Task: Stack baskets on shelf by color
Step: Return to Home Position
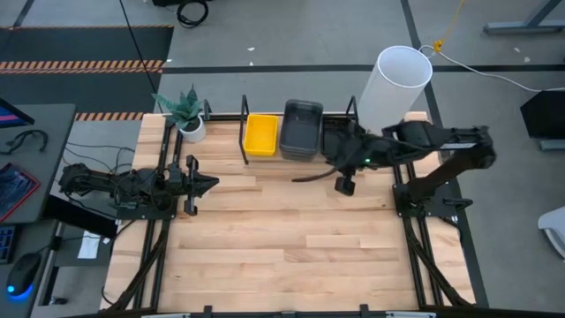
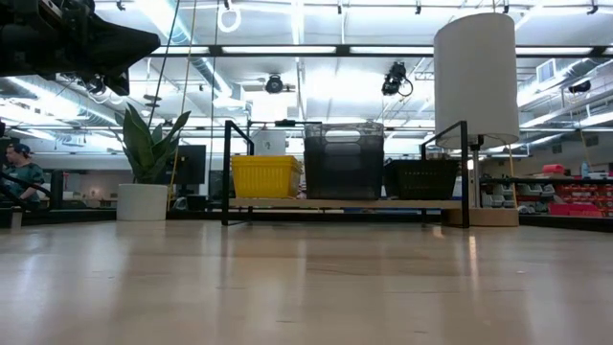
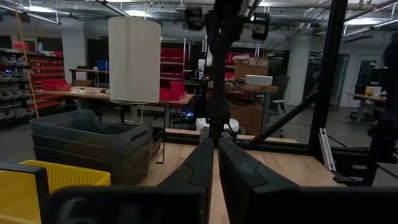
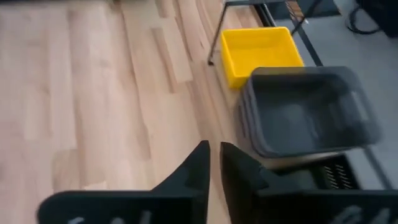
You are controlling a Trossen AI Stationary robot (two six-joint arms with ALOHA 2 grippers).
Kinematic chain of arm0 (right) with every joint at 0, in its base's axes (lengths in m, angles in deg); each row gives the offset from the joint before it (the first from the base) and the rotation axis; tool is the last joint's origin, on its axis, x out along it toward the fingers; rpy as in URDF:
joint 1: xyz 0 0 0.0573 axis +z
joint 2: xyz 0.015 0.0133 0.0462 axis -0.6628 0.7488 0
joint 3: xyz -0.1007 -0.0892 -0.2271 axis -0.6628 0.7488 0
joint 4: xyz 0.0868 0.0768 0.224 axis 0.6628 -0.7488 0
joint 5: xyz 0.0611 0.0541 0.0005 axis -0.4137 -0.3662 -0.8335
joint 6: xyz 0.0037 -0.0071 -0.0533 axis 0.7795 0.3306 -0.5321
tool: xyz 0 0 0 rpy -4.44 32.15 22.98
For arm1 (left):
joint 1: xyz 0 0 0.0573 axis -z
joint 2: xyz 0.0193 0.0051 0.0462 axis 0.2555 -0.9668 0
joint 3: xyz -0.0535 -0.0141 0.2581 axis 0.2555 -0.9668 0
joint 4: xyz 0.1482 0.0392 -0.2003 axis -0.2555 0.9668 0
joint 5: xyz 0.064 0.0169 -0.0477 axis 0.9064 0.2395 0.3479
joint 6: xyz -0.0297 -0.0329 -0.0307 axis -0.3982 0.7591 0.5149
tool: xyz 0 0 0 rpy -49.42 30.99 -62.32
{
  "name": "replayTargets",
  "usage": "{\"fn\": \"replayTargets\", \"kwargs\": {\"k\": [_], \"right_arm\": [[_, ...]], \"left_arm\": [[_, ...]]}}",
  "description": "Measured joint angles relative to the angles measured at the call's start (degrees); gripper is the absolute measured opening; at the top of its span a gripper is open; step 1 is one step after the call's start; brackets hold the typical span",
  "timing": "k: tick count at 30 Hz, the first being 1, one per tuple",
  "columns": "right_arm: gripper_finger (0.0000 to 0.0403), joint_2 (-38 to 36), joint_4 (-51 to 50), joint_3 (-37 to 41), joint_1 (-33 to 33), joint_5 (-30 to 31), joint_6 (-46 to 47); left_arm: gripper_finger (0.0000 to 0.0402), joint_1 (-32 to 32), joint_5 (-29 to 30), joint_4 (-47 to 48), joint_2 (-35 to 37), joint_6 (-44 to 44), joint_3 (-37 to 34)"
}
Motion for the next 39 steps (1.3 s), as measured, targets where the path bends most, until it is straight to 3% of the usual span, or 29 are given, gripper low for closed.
{"fn": "replayTargets", "kwargs": {"k": [4, 9, 16, 29, 39], "right_arm": [[0.0010, -10.31, 16.93, 17.28, -0.66, -2.20, -2.23], [0.0011, -23.15, 37.81, 38.71, -2.11, -3.66, -4.78], [0.0010, -38.43, 53.35, 59.92, -5.08, -5.74, -2.07], [0.0008, -62.52, 59.93, 77.58, -6.63, -6.67, 3.64], [0.0008, -73.23, 66.28, 88.97, -6.63, -6.68, 5.18]], "left_arm": [[0.0036, 0.02, 0.00, 0.00, 0.00, -0.01, 0.00], [0.0031, 0.02, 0.00, 0.00, 0.00, -0.01, 0.00], [0.0026, -0.01, 0.00, 0.00, 0.00, -0.01, 0.00], [0.0031, 0.00, 0.00, 0.00, 0.00, -0.01, 0.00], [0.0030, -0.01, 0.00, 0.00, 0.00, -0.01, 0.00]]}}
